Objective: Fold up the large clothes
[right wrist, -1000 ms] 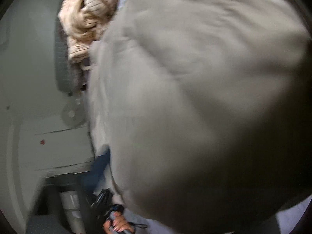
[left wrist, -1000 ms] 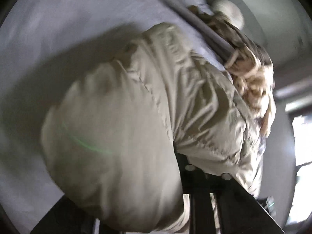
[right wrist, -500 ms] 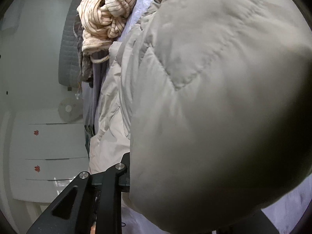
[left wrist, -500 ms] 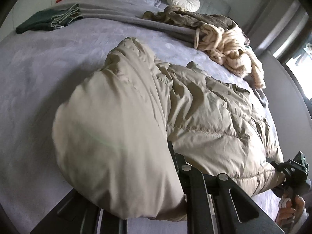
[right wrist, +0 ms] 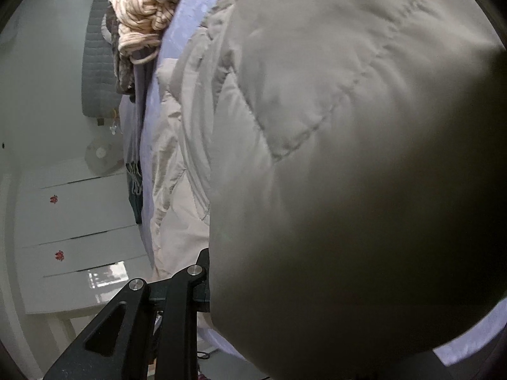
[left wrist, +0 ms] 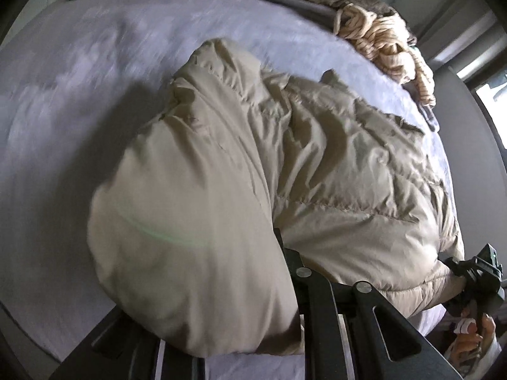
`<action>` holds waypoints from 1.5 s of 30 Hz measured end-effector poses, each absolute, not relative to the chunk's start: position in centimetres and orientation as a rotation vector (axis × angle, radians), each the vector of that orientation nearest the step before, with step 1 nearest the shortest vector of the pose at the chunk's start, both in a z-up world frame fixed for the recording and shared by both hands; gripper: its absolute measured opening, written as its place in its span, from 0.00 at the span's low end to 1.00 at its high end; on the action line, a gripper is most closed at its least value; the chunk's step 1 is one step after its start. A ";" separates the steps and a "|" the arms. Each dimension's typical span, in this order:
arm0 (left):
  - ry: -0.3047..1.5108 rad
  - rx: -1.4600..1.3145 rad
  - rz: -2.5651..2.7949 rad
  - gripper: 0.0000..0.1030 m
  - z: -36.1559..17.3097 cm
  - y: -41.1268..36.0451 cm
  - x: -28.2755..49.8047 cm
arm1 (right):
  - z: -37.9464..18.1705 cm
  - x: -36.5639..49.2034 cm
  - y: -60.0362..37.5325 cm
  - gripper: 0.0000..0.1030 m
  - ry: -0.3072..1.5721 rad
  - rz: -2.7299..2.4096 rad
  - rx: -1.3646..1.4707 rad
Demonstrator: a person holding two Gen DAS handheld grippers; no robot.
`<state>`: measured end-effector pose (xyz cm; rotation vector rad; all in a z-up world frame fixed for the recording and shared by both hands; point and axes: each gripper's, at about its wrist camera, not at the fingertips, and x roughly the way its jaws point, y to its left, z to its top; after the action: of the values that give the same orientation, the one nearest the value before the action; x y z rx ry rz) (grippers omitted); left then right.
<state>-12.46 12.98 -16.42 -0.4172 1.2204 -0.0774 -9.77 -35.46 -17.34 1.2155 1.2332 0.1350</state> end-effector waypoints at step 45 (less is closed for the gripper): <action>1.260 -0.155 0.191 0.85 -8.9 13.1 -19.8 | -8.3 -15.2 -38.9 0.67 1.312 -0.024 0.823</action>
<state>-19.80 13.15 -8.86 -0.1547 1.2600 0.1907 -15.23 -38.90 -8.28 0.8234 1.3123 -0.0237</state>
